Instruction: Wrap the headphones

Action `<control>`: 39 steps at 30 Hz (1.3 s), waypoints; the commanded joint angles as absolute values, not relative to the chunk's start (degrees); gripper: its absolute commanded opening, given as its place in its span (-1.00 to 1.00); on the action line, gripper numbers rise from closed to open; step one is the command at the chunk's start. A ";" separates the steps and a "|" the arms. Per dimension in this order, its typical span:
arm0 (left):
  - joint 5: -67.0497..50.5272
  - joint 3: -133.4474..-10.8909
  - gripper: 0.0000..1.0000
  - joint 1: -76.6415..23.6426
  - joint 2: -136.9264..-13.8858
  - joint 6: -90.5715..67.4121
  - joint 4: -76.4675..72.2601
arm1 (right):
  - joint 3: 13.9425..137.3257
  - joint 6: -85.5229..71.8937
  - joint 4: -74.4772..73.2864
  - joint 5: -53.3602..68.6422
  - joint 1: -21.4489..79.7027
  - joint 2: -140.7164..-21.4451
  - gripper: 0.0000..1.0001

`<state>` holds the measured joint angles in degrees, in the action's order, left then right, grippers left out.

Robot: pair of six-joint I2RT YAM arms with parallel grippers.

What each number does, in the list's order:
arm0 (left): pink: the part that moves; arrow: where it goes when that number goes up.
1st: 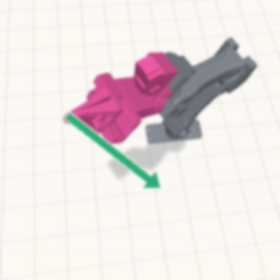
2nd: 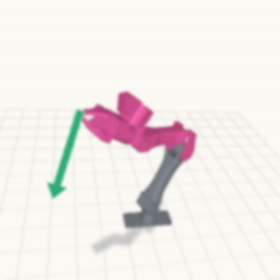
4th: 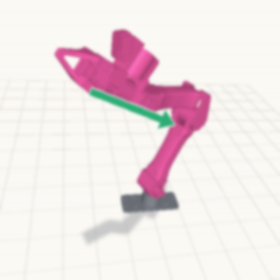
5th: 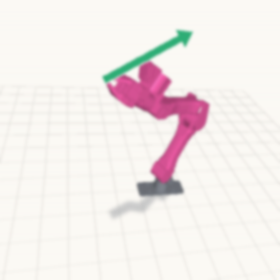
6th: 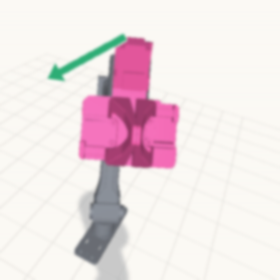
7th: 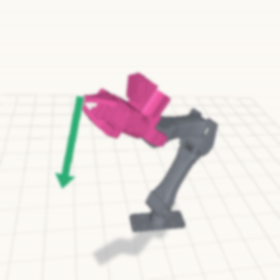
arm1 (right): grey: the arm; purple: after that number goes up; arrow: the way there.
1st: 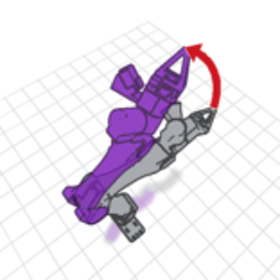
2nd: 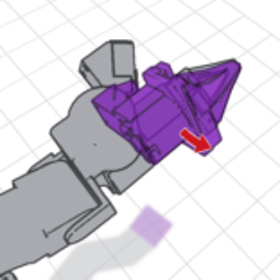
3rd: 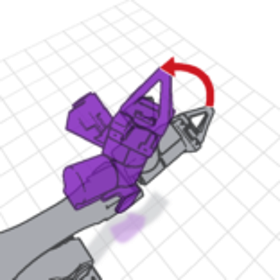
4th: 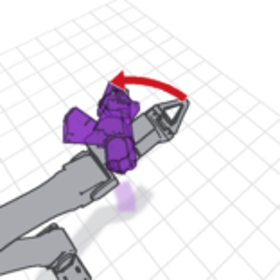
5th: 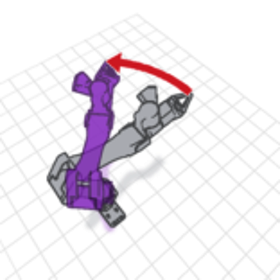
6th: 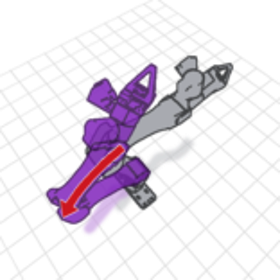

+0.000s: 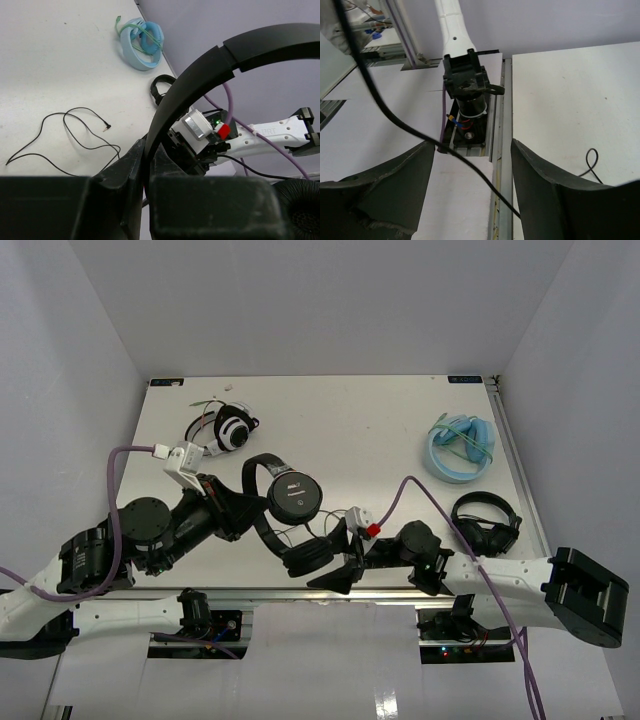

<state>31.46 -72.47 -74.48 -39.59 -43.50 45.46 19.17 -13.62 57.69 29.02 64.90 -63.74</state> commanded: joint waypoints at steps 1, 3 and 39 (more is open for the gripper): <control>29.80 -73.13 -1.00 -74.53 -38.24 -44.02 41.42 | 20.77 -13.89 61.53 19.94 65.47 -64.85 0.30; 29.36 -72.60 -1.00 -74.53 -37.97 -44.03 40.87 | 20.52 -13.84 61.48 17.15 65.39 -65.08 0.24; 13.63 -67.72 -1.00 -74.53 -37.31 -38.12 35.07 | 20.73 -11.11 61.42 13.53 66.71 -74.27 -0.85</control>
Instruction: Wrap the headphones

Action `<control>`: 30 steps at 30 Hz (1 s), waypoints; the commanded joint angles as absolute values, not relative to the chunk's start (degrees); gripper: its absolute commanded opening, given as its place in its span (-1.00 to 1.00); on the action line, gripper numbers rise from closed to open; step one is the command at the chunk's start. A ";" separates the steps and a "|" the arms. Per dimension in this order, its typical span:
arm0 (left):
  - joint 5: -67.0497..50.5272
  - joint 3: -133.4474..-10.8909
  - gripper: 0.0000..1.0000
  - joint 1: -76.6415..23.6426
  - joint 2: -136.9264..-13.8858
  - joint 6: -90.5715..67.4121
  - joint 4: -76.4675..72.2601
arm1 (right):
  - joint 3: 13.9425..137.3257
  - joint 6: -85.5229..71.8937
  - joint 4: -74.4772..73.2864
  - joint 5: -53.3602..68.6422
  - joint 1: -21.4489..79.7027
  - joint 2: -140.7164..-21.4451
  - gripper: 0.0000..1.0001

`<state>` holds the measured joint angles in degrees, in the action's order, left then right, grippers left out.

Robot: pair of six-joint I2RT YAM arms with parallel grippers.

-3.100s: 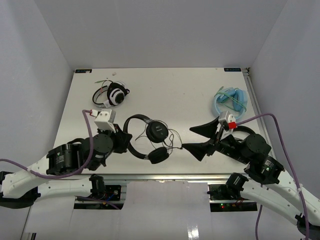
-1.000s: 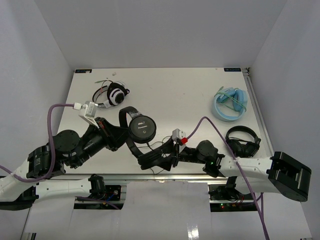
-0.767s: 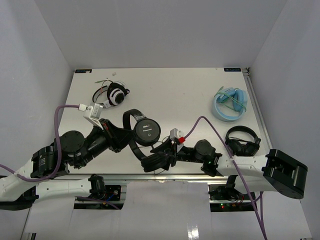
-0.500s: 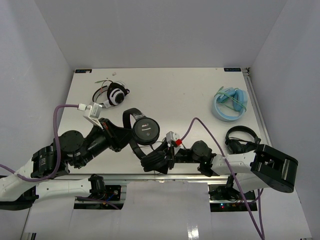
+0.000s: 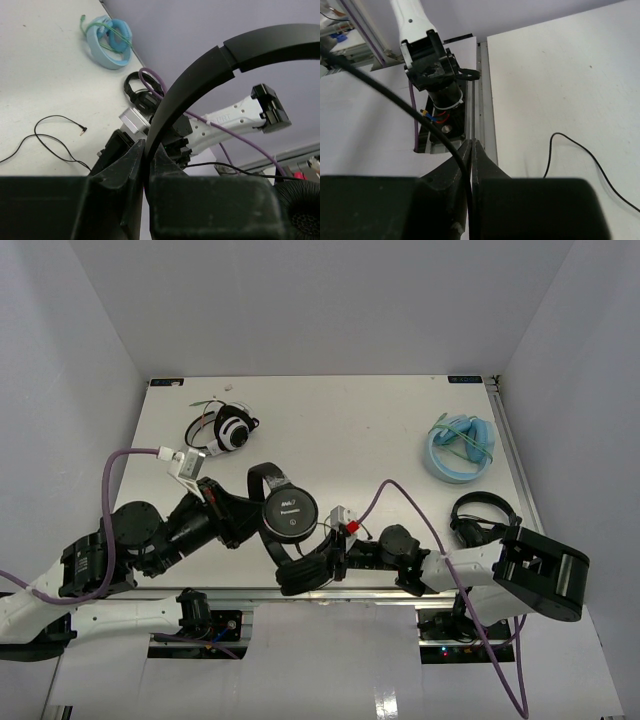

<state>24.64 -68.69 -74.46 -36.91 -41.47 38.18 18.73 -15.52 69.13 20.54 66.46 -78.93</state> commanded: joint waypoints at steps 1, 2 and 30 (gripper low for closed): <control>10.10 -67.49 -1.00 -74.48 -38.04 -37.53 34.83 | 21.60 -9.96 59.38 12.55 66.66 -73.06 -0.85; 6.49 -67.36 -1.00 -74.47 -39.03 -36.81 34.72 | 22.34 -8.81 57.35 11.08 66.62 -71.92 -0.85; -8.10 -60.82 -1.00 -74.53 -55.61 -28.43 42.01 | 57.90 8.20 -4.09 -15.67 51.35 -59.77 -0.85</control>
<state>-5.13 -61.85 -74.46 -53.32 -29.86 42.44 52.82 6.28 0.94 -13.36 52.12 -58.91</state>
